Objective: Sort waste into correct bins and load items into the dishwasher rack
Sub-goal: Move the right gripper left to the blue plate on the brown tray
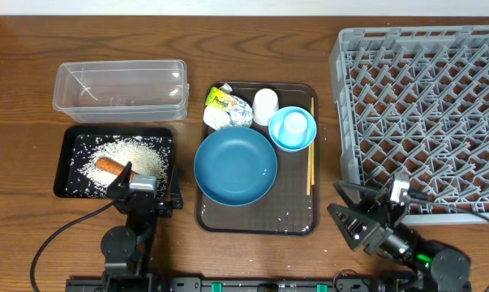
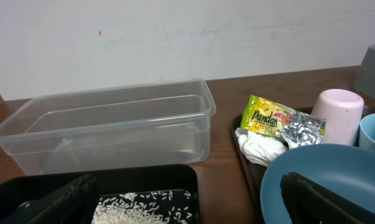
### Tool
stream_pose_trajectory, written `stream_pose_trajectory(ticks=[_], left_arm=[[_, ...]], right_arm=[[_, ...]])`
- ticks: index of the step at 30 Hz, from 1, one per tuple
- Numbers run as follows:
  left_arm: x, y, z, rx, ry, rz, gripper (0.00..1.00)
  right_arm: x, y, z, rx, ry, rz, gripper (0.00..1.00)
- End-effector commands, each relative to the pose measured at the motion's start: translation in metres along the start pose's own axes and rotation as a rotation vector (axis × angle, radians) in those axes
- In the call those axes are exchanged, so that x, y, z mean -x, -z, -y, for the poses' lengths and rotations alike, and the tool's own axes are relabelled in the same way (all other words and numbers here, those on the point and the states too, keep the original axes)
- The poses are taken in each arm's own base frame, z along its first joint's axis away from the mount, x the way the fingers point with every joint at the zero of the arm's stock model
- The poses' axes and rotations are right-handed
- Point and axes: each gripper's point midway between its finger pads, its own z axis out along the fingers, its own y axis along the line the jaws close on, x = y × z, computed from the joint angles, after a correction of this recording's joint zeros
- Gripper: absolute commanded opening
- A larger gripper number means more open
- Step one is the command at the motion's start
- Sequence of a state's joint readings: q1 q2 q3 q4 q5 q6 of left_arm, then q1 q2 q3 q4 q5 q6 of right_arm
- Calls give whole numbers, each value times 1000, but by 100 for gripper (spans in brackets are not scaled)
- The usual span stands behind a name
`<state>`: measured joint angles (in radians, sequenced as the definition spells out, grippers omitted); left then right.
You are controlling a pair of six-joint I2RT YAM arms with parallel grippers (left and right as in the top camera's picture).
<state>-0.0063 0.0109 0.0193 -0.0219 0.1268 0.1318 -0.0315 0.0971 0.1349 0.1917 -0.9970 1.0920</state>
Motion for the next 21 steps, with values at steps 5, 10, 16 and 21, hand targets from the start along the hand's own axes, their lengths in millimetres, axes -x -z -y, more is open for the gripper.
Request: stream_pose_trajectory(ticks=[5, 10, 16, 21], left_arm=[[-15, -1, 2, -9, -5, -44, 95], [-15, -1, 2, -9, -5, -44, 95], [-15, -1, 2, -9, -5, -44, 96], [-15, -1, 2, -9, -5, -44, 95]], right_arm=[[37, -19, -19, -106, 123, -96, 99], [73, -32, 4, -349, 129, -163, 99], [72, -50, 35, -673, 148, -417, 99], [29, -94, 37, -741, 256, -693, 99]])
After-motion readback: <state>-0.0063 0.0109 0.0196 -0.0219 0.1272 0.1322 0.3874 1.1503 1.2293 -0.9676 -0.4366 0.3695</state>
